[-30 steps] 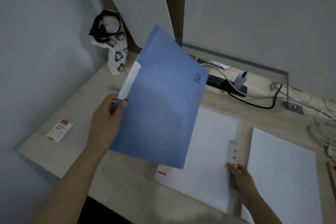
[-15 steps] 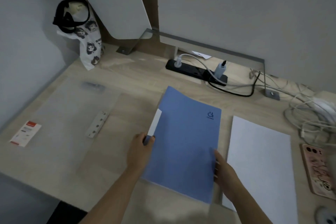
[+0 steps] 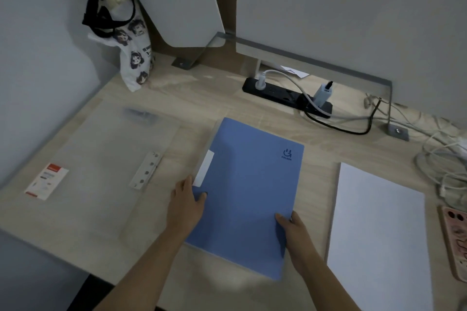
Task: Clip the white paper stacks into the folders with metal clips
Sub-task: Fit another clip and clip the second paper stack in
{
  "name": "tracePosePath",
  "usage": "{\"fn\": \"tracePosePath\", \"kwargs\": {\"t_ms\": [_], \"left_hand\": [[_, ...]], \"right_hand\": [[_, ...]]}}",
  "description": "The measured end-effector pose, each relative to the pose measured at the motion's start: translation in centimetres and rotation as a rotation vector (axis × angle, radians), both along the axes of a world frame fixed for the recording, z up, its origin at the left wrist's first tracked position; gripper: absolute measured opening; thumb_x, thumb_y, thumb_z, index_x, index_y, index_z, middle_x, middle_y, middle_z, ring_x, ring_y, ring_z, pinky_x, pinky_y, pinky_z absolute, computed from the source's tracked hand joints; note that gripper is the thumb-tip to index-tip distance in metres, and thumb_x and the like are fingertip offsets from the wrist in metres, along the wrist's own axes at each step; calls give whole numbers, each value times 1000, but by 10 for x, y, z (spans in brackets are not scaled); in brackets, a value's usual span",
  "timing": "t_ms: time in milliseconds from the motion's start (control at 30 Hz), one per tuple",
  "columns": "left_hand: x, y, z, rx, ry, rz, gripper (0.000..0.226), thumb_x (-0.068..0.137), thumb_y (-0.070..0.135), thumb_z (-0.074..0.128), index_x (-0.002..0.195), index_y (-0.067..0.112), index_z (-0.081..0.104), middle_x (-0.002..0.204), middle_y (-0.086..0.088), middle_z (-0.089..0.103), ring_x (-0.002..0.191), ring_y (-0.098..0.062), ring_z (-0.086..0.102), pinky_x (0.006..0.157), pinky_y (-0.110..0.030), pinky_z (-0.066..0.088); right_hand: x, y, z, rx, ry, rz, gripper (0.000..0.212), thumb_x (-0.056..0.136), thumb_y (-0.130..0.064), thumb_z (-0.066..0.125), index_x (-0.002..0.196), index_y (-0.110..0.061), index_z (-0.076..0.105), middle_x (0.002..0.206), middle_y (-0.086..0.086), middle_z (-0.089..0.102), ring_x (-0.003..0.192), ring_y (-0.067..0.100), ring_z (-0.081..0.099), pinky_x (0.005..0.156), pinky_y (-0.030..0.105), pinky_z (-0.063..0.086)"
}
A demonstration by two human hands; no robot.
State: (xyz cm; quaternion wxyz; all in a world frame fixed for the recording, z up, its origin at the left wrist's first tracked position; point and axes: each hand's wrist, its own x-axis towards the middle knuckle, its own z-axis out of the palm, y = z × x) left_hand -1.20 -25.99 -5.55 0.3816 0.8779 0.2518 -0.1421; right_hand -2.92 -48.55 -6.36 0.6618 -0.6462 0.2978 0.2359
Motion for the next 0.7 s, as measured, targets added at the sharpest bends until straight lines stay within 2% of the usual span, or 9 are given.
{"fn": "tracePosePath", "kwargs": {"t_ms": [133, 267, 367, 433, 467, 533, 567, 633, 700], "left_hand": [[1, 32, 0, 89, -16, 3, 51, 94, 20, 45, 141, 7, 29, 141, -14, 39, 128, -32, 38, 99, -43, 39], [4, 60, 5, 91, 2, -53, 36, 94, 13, 39, 129, 7, 44, 132, -14, 48, 122, -33, 45, 97, -45, 42], [4, 89, 14, 74, -97, 26, 36, 92, 14, 43, 127, 13, 49, 132, -7, 48, 120, -28, 47, 93, -45, 44], [1, 113, 16, 100, -191, 94, 37, 90, 13, 48, 128, 15, 50, 134, -6, 47, 121, -26, 45, 92, -42, 43], [-1, 129, 16, 123, -222, 120, 38, 89, 12, 51, 127, 15, 50, 134, -7, 47, 122, -26, 43, 92, -42, 42], [-5, 160, 12, 186, -217, 153, 41, 88, 10, 54, 128, 12, 49, 137, -11, 44, 125, -30, 39, 95, -43, 40], [-7, 175, 9, 220, -188, 159, 44, 87, 10, 55, 130, 10, 47, 140, -14, 41, 128, -33, 36, 99, -45, 38], [-14, 208, 2, 298, -118, 190, 52, 85, 12, 59, 135, 9, 44, 144, -21, 34, 132, -40, 30, 106, -49, 30], [-18, 234, -5, 379, -89, 211, 59, 83, 16, 65, 136, 5, 42, 143, -29, 32, 133, -47, 28, 107, -54, 27]], "right_hand": [[8, 29, -3, -137, -42, 132, 31, 94, -22, 50, 123, -11, 47, 114, 4, 58, 101, 24, 56, 86, 37, 45], [21, 36, 3, -488, -1, 316, 26, 91, -31, 51, 105, -9, 52, 113, 18, 60, 97, 33, 58, 88, 48, 47], [31, 47, 20, -736, -128, 205, 32, 89, -22, 55, 116, -5, 51, 119, 23, 48, 98, 41, 54, 85, 46, 47], [38, 76, 39, -669, -312, 128, 25, 89, -10, 51, 114, -5, 53, 118, 17, 45, 97, 34, 56, 80, 38, 47], [43, 98, 47, -595, -369, 133, 22, 89, -7, 49, 110, -6, 55, 116, 13, 48, 95, 26, 56, 76, 29, 46], [48, 146, 62, -385, -356, 220, 20, 92, -8, 47, 109, -7, 57, 115, 5, 54, 92, 7, 54, 71, 10, 41], [49, 170, 67, -264, -307, 280, 23, 93, -10, 47, 113, -8, 57, 117, 1, 55, 95, 5, 53, 73, 8, 41], [51, 219, 69, -48, -137, 373, 33, 93, -14, 46, 126, -13, 51, 127, -1, 52, 111, 11, 51, 83, 14, 42], [54, 254, 54, 13, 42, 367, 47, 91, -16, 49, 137, -17, 39, 139, 1, 41, 125, 19, 44, 96, 25, 39]]}}
